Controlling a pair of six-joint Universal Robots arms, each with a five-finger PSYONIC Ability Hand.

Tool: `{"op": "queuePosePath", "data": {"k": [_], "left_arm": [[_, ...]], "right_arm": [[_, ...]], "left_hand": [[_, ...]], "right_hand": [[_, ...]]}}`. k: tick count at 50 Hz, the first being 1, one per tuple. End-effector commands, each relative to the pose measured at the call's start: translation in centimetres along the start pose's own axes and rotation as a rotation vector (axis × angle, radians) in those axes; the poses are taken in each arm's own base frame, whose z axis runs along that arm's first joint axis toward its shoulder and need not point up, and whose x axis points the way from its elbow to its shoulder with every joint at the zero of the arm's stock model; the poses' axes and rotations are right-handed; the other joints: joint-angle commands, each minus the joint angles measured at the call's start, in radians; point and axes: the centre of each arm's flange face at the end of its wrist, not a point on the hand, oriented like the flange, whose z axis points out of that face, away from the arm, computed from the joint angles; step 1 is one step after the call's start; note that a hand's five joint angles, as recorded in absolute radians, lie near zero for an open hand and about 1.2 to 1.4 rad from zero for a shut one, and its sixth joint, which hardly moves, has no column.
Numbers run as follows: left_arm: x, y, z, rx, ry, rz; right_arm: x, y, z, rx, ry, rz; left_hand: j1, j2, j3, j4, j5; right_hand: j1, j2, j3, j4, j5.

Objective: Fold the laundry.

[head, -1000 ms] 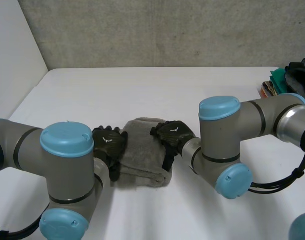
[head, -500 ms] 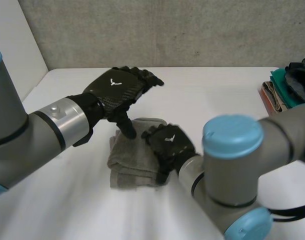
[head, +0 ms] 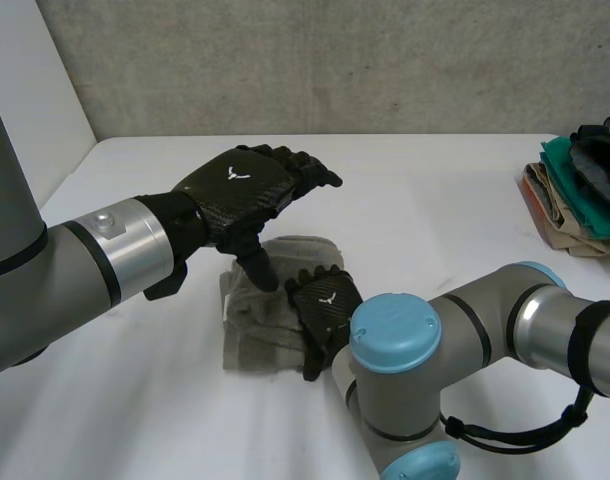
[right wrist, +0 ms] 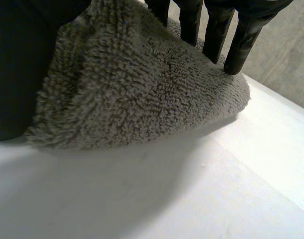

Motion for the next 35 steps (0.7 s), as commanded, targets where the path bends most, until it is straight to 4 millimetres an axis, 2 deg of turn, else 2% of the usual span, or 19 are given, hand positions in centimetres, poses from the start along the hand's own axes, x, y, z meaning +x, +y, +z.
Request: {"op": "queuePosePath", "data": {"k": [1, 13, 19, 23, 26, 30, 31, 35], "left_arm": [[0.1, 0.0, 0.0, 0.001, 0.003, -0.003], [0.2, 0.2, 0.0, -0.005, 0.007, -0.006], [0.2, 0.2, 0.0, -0.005, 0.006, -0.007], [0.0, 0.1, -0.1, -0.001, -0.002, -0.004], [-0.1, -0.1, -0.2, 0.005, -0.006, -0.001], [-0.5, -1.1, -0.8, 0.034, -0.028, 0.014], [-0.7, -1.4, -1.0, 0.041, -0.034, 0.018], [-1.0, -1.5, -1.1, 0.046, -0.045, 0.016]], "right_arm": [[0.0, -0.9, 1.0, 0.073, 0.010, -0.038], [-0.2, -2.3, 2.6, 0.146, 0.006, -0.080], [-0.5, -2.7, 3.6, 0.194, -0.016, -0.079], [-0.4, -3.3, 3.7, 0.217, -0.014, -0.094], [0.6, -3.5, 3.8, 0.214, 0.008, -0.111], [4.3, -4.6, 4.1, 0.216, 0.090, -0.136], [5.8, -5.1, 4.1, 0.226, 0.121, -0.151], [8.1, -5.9, 4.3, 0.248, 0.127, -0.211]], "left_hand": [[0.029, 0.016, 0.010, 0.016, -0.004], [0.026, 0.013, 0.007, 0.013, -0.006], [0.023, 0.010, 0.004, 0.010, -0.009], [0.029, 0.016, 0.010, 0.016, -0.004], [0.029, 0.016, 0.010, 0.016, -0.003], [0.026, 0.013, 0.007, 0.013, -0.006], [0.029, 0.016, 0.010, 0.016, -0.004], [0.029, 0.016, 0.010, 0.016, -0.003]], "right_hand": [[0.150, 0.118, 0.123, 0.103, 0.107], [0.647, 0.614, 0.619, 0.599, 0.603], [1.189, 1.156, 1.161, 1.141, 1.145], [1.210, 1.177, 1.182, 1.162, 1.166], [1.210, 1.177, 1.182, 1.162, 1.166], [1.210, 1.177, 1.182, 1.162, 1.166], [1.210, 1.177, 1.182, 1.162, 1.166], [1.210, 1.177, 1.182, 1.162, 1.166]]}}
